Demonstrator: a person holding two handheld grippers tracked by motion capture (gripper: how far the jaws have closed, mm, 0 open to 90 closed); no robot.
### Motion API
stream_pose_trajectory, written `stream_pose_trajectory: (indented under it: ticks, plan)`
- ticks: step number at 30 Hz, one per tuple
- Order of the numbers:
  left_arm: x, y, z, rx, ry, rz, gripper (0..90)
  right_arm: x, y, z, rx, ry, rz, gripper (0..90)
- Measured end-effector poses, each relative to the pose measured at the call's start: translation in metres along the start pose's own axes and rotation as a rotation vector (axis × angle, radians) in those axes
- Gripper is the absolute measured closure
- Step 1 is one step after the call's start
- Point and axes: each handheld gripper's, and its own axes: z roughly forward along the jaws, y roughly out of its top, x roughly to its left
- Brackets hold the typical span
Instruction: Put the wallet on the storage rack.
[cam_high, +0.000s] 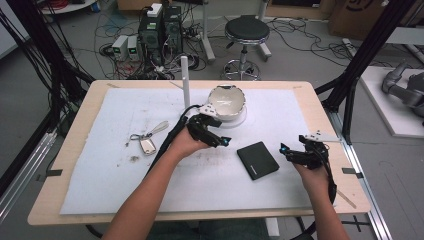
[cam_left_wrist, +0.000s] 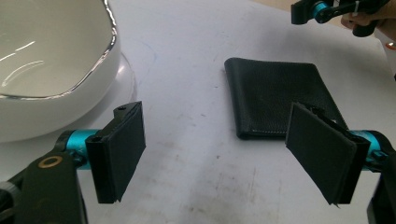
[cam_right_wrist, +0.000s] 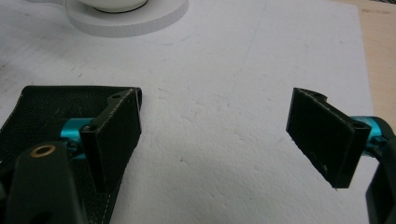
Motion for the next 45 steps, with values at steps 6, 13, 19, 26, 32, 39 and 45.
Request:
stream_pose_trajectory:
  ticks: [6, 13, 19, 26, 32, 39, 45]
  plan:
    - [0.000, 0.003, 0.020, 0.031, -0.027, 0.006, 19.9, -0.003, -0.004, -0.005, 0.002, -0.007, 0.013, 18.2]
    - [-0.001, 0.005, 0.047, 0.069, -0.049, 0.009, 19.9, -0.005, -0.005, -0.008, 0.001, -0.011, 0.013, 18.1]
    - [0.000, 0.005, 0.066, 0.095, -0.055, -0.007, 19.9, -0.008, -0.007, -0.010, -0.002, -0.013, 0.021, 18.2]
    - [-0.003, 0.004, 0.088, 0.134, -0.088, -0.019, 19.9, -0.011, -0.009, -0.010, 0.001, -0.011, 0.023, 18.2]
    - [-0.010, 0.005, 0.101, 0.155, -0.110, -0.014, 19.9, -0.009, -0.008, -0.009, 0.003, -0.007, 0.019, 18.2]
    - [-0.017, 0.008, 0.103, 0.181, -0.098, 0.016, 22.2, -0.009, -0.008, -0.008, 0.008, -0.006, 0.016, 18.1]
    - [-0.019, 0.004, 0.101, 0.161, -0.170, -0.008, 47.7, -0.008, -0.007, -0.007, 0.008, -0.005, 0.014, 18.2]
